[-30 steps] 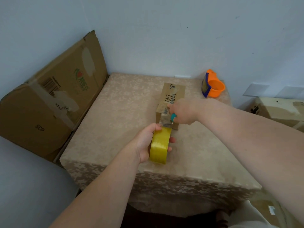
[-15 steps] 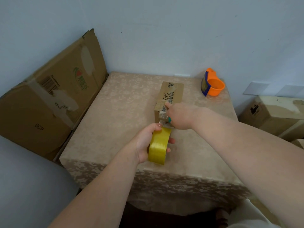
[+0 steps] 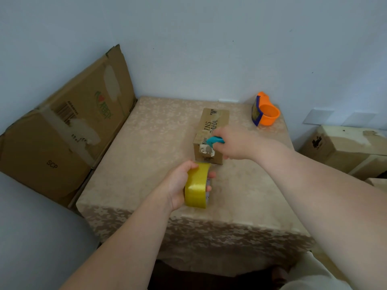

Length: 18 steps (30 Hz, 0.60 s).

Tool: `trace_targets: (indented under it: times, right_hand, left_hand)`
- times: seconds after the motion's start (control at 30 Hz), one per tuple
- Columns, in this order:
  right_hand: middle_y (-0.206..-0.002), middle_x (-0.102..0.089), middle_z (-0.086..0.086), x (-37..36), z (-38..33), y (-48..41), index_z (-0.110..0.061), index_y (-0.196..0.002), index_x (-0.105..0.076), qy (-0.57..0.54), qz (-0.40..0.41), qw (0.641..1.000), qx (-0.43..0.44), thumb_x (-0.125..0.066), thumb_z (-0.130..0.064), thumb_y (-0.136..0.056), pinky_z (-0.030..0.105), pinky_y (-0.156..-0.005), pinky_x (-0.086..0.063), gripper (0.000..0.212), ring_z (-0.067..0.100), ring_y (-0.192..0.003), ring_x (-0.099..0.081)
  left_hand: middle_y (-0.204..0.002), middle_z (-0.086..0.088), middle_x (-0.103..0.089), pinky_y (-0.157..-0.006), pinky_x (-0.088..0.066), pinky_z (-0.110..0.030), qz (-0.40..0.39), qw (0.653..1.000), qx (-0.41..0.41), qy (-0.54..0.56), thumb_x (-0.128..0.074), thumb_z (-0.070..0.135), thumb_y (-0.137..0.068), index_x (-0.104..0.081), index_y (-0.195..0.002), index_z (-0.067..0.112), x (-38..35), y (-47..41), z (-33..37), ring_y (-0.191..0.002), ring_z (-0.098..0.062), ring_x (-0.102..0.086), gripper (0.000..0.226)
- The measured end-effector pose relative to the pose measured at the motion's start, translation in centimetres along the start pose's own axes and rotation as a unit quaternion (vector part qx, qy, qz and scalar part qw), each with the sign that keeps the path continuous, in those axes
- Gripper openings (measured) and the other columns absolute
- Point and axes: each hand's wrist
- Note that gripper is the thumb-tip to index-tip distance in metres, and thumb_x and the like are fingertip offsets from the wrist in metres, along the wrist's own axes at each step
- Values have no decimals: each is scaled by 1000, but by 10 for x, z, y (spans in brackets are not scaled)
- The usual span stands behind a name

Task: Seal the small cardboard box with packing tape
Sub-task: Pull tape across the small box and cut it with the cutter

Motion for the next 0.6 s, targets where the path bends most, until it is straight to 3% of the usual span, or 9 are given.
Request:
trace_targets:
  times: [0.07,0.13,0.23,0.37,0.53,0.6]
  right_hand:
    - [-83,-59,10,-6,-1,3,-5,-98,-58,-35,11,999,-12,-45,-13,-93,24,-52,-41,17,29,-78,-65]
    - [-90,-63,15,-13,-2,4,-3,-103,-59,-53,28,998,-16,-45,-13,-92,22,-54,-39,20,31,-84,-64]
    - [-95,-65,17,-18,-1,6,-2,-105,-59,-86,54,994,-27,-46,-14,-92,31,-59,-43,22,33,-87,-65]
    - [-93,-66,18,-19,3,7,-3,-99,-59,-159,86,981,-70,-48,-13,-89,33,-59,-47,18,34,-83,-66]
    - [-97,-65,20,-19,12,11,-6,-96,-59,-247,122,950,-147,-48,-10,-84,50,-79,-55,17,36,-88,-66]
    - [-95,-66,17,-21,16,13,-9,-99,-59,-260,129,941,-173,-48,-11,-82,52,-79,-56,20,34,-86,-67]
  left_hand:
    - [-77,-12,-75,-56,-55,-33,7,1000,-19,1,-40,14,-95,-21,-146,26,-1,4,1,-63,-27,-64,56]
    - [-78,-12,-73,-55,-56,-31,5,999,-31,-24,-39,9,-94,-34,-141,27,-2,8,3,-65,-23,-67,50]
    - [-83,-12,-68,-53,-56,-25,-7,996,-31,-87,-44,2,-89,-53,-126,14,-2,13,7,-59,-15,-68,40]
    - [-92,-5,-68,-76,-51,-33,-31,983,-12,-180,-68,-4,-76,-58,-113,24,7,17,11,-76,-17,-67,48]
    - [-101,-9,-58,-73,-51,-37,30,984,-41,-171,-70,-13,-69,-53,-109,23,17,16,25,-87,-24,-59,56]
    - [-106,-12,-54,-67,-50,-36,81,972,-58,-213,-72,-14,-65,-52,-111,24,22,12,30,-89,-28,-56,63]
Point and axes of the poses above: each hand's wrist, its own y-axis away from the middle knuckle, its own x-axis out of the back of the hand, z = x × y
